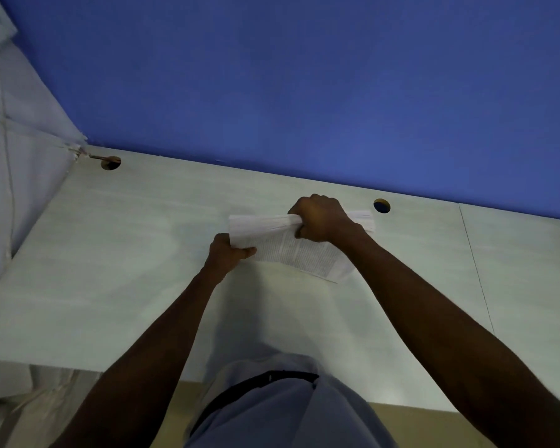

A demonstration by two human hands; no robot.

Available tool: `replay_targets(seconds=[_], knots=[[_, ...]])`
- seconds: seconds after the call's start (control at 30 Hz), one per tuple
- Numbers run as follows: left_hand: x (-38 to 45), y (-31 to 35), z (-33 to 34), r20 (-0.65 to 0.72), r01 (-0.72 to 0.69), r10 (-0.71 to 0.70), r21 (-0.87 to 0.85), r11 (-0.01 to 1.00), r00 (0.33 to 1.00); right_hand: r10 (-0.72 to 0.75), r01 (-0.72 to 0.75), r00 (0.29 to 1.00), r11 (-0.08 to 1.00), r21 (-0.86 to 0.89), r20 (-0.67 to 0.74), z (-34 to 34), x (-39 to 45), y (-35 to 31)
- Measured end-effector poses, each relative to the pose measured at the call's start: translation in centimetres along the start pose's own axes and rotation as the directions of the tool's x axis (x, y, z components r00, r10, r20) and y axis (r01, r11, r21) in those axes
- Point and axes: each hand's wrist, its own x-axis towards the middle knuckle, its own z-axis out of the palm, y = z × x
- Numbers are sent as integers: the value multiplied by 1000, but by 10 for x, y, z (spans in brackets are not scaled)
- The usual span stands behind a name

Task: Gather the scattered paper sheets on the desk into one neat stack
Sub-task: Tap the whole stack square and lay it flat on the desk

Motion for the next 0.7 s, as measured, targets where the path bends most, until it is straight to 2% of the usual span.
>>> replay_targets(seconds=[0.07,0.1,0.13,0.17,0.2,0.27,0.33,0.4,0.5,0.57,0.63,0.7], knots=[[-3,-5,7,-186,93,-92,-5,996,978,26,-26,1000,999,20,-11,-1,3,8],[-7,-8,11,-229,175,-192,-95,980,954,49,-48,999,997,55,-22,-3,3,13],[-14,-7,15,-192,249,-290,-212,945,938,85,-81,996,991,107,-37,-7,2,18],[-21,-4,21,-90,296,-340,-319,900,936,134,-124,990,976,179,-44,-12,0,26],[-28,1,25,31,314,-330,-405,859,943,177,-158,983,947,278,-45,-17,-4,34],[-34,20,30,217,258,-170,-494,830,961,237,-177,970,830,528,-49,-28,-14,51],[-33,53,28,271,134,29,-562,816,962,279,-154,959,635,757,-39,-36,-30,62],[-27,89,24,279,68,146,-634,770,949,273,-99,962,423,901,-23,-36,-44,68],[-26,139,15,175,-79,214,-567,820,961,291,19,954,197,980,-77,-29,-58,65],[-30,158,18,67,-245,296,-402,882,953,390,57,914,159,986,-116,-24,-61,56],[-38,168,25,-20,-394,399,-220,893,917,522,93,838,155,984,-162,-20,-59,45],[-44,171,29,-62,-438,433,-119,891,899,612,126,771,120,985,-173,-17,-57,38]])
